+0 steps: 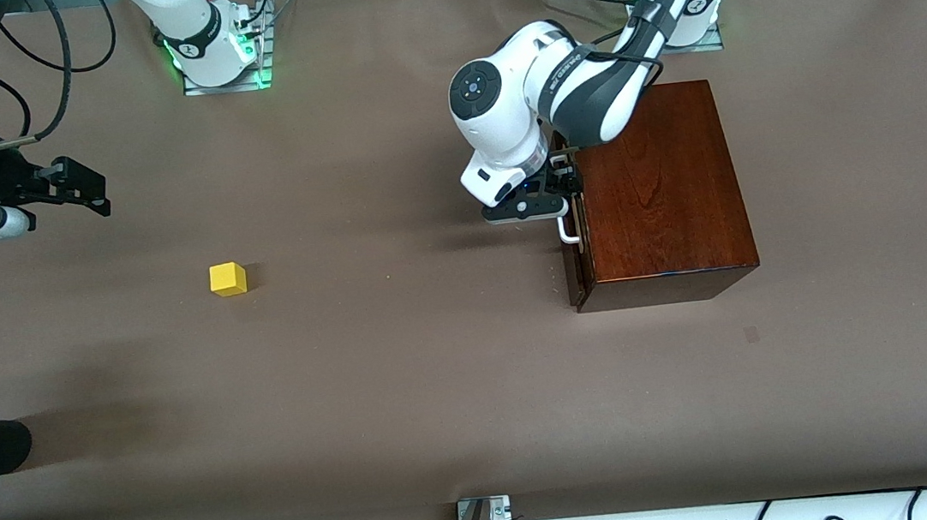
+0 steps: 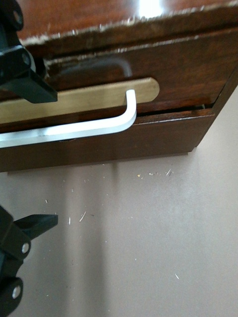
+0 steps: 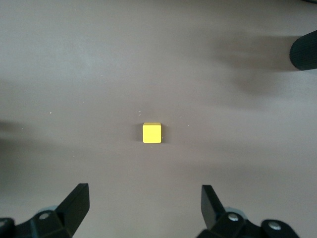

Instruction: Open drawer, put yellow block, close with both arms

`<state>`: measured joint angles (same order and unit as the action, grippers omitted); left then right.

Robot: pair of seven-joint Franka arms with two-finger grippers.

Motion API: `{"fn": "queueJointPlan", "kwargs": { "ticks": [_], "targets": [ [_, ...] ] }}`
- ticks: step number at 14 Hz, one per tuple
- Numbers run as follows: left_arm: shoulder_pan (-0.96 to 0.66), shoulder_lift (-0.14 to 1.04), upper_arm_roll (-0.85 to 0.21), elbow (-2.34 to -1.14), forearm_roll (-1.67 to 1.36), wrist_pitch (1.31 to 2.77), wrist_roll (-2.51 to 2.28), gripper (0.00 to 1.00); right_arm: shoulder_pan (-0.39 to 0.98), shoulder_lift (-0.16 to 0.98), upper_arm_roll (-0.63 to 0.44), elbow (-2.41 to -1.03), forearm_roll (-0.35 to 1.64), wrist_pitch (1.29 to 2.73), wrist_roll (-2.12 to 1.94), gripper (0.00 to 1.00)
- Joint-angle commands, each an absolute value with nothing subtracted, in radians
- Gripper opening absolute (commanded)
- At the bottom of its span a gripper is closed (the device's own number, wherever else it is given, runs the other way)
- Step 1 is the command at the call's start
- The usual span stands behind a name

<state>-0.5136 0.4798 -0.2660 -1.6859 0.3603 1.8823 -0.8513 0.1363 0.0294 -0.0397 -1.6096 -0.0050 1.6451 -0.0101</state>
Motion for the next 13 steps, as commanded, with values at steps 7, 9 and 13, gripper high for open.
{"fn": "queueJointPlan", "kwargs": {
  "ticks": [7,9,13],
  "targets": [
    [-0.528,0.538,-0.264,-1.723,0.433,1.993,-0.92,1.0,0.135,0.025,-0.041,-1.6,0.008,1.637,-0.003,1.0],
    [-0.532,0.546,-0.262,-1.724,0.431,2.003,-0.933,1.0,0.135,0.025,-0.041,-1.6,0.008,1.637,-0.003,1.0],
    [-0.549,0.555,-0.264,-1.712,0.43,2.032,-0.956,1.0,0.135,0.025,-0.041,-1.6,0.008,1.637,-0.003,1.0]
  ]
}}
